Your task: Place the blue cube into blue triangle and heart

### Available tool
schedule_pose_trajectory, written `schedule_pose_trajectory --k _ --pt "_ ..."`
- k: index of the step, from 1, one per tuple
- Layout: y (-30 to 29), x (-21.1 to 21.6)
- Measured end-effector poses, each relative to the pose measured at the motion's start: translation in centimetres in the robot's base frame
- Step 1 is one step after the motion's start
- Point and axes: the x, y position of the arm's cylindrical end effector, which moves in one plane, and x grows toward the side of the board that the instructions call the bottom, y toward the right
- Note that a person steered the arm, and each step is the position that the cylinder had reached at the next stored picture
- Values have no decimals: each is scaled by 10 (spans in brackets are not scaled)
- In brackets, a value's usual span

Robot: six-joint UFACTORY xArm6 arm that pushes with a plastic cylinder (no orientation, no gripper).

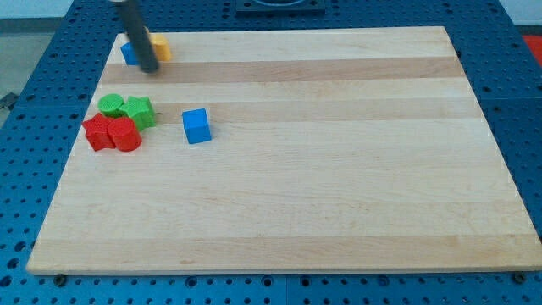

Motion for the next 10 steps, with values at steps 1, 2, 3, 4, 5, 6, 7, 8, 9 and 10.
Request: schedule_pose_trajectory --k 1,2,3,4,5,6,7,8,9,10 --pt "82 16" --pt "167 33" --pt "244 76" --pt "264 159" --pt "221 209" --pt "145 208" --pt "82 185" --pt "41 147" --pt "11 113" --pt "9 93"
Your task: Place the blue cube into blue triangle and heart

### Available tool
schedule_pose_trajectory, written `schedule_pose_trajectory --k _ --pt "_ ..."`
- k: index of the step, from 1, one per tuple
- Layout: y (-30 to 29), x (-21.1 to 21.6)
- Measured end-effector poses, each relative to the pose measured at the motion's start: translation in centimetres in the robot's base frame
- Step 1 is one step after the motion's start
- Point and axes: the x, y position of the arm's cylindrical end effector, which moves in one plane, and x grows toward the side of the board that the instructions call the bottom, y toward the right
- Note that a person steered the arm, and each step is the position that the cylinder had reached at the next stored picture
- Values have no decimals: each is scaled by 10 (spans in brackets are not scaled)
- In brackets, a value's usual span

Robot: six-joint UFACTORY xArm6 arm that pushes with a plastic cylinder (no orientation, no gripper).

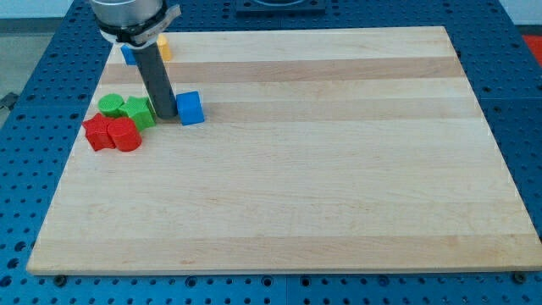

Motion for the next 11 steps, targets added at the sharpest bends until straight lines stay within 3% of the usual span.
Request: schedule_pose_trajectory --k 4,5,8,10,11 --pt "85 58" --pt "102 54" --pt "31 -20" --pt "100 -13" --pt "101 -38"
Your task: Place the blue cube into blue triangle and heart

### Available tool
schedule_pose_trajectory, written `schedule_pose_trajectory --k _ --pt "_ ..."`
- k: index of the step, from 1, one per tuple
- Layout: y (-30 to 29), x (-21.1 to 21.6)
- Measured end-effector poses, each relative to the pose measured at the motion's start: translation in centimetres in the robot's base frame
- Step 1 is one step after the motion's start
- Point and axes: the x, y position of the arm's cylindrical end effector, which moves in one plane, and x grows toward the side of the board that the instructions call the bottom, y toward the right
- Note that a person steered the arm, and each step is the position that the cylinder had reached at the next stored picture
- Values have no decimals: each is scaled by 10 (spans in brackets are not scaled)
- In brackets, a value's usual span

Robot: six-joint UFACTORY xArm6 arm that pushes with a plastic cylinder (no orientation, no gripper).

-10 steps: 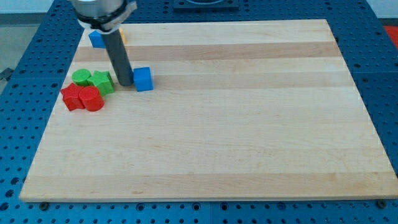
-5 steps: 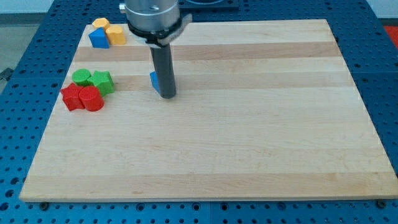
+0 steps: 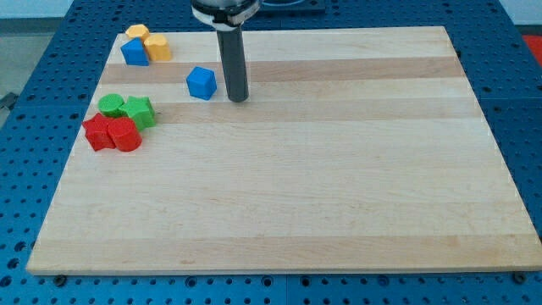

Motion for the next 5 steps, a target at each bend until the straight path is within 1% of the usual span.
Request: schedule_pose_trajectory --k 2,3,4,5 --pt "-62 -24" --pt "-56 -28" --pt "-21 -12" --pt "-18 10"
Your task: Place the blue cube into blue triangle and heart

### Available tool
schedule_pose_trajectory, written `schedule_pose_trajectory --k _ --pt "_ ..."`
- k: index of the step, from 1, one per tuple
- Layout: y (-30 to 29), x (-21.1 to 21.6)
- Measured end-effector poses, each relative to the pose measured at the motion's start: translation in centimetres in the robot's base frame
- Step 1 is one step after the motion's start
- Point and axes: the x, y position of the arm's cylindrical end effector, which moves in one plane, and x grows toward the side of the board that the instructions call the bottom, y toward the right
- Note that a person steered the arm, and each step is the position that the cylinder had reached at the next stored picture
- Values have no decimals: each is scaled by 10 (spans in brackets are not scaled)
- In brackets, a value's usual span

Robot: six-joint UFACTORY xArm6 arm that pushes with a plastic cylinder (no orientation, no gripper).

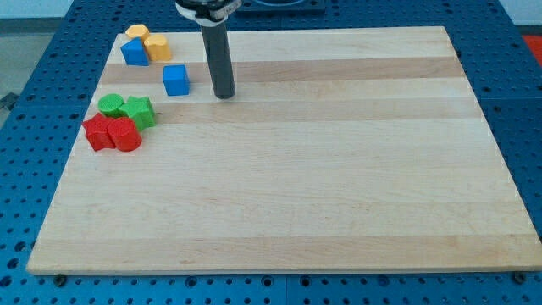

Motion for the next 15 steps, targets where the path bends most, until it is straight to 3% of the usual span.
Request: schedule_pose_trajectory --k 1,3,4,7,9,11,12,14,15 --pt "-25 6" --pt "-91 -36" --pt "-98 -52" --pt "-71 -42" --pt "-83 -74" --pt "-85 -69" --pt "-77 -48" --pt "-157 -42" --pt "-164 -42"
